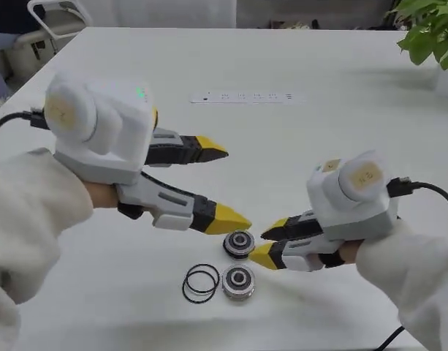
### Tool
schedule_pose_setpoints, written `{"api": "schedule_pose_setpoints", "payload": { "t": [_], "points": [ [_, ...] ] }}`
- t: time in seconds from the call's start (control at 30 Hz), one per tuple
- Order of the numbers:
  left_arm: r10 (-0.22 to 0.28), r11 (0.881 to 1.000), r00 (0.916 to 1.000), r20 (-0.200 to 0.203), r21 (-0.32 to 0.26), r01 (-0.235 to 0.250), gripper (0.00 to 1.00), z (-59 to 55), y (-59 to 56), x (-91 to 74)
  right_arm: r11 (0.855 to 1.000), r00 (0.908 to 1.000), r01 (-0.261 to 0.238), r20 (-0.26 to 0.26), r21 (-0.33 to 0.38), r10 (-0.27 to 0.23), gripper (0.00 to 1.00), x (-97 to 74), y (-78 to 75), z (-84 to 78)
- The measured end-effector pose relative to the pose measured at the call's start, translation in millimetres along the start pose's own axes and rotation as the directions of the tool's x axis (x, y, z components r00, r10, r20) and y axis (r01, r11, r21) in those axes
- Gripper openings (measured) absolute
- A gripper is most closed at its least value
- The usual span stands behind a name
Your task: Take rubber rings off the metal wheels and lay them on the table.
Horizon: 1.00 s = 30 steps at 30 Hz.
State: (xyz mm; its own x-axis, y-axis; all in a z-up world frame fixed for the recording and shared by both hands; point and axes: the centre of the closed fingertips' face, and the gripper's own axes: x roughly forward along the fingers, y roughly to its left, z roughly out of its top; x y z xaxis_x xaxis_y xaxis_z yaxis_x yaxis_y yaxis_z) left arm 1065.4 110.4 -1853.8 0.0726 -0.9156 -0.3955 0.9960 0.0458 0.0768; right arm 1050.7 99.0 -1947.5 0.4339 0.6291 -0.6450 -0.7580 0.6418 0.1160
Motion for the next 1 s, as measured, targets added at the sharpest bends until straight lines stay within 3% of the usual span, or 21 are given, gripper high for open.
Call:
{"api": "schedule_pose_setpoints", "payload": {
  "t": [0.07, 0.17, 0.27, 0.4, 0.6, 0.77, 0.9, 1.0],
  "points": [
    [0.021, 0.999, 0.9998, 0.004, -0.05, -0.021, 0.54, -8.3, 2.2, 4.7, 1.0, 1.0, 0.002, 0.006, 0.002, -0.002, 0.23, 0.5, -0.2, 1.3],
    [0.036, 0.996, 0.9994, 0.0, -0.077, -0.036, 0.46, -19.7, 1.5, 12.0, 1.0, 0.9999, 0.003, 0.009, 0.003, -0.003, 0.23, 1.2, -0.2, 1.8],
    [0.06, 0.995, 0.9976, -0.035, -0.072, -0.062, 0.37, -32.9, 3.5, 17.1, 1.0, 1.0, 0.005, 0.002, -0.001, -0.005, 0.23, 2.1, -0.1, -0.4],
    [0.07, 0.994, 0.9958, -0.059, -0.083, -0.075, 0.31, -46.6, 5.4, 20.2, 1.0, 1.0, 0.003, -0.006, -0.006, -0.003, 0.23, 3.4, 0.3, -1.9],
    [0.073, 0.995, 0.9936, -0.087, -0.066, -0.079, 0.25, -58.3, -0.7, 27.0, 1.0, 0.9999, 0.002, -0.015, -0.015, -0.002, 0.23, 5.3, 1.4, -3.2],
    [0.067, 0.997, 0.9905, -0.12, -0.019, -0.07, 0.23, -71.3, -4.9, 34.0, 1.0, 0.9997, 0.0, -0.022, -0.018, 0.0, 0.23, 6.7, 2.9, -5.2],
    [0.063, 0.998, 0.9882, -0.139, -0.008, -0.065, 0.2, -75.8, -6.6, 36.0, 1.0, 0.9997, 0.006, -0.023, -0.02, -0.006, 0.23, 7.2, 1.8, -5.1],
    [0.07, 0.997, 0.9892, -0.129, -0.021, -0.073, 0.18, -73.9, -4.8, 36.3, 1.0, 0.9998, 0.007, -0.019, -0.016, -0.007, 0.23, 7.3, 1.3, -4.4]
  ]
}}
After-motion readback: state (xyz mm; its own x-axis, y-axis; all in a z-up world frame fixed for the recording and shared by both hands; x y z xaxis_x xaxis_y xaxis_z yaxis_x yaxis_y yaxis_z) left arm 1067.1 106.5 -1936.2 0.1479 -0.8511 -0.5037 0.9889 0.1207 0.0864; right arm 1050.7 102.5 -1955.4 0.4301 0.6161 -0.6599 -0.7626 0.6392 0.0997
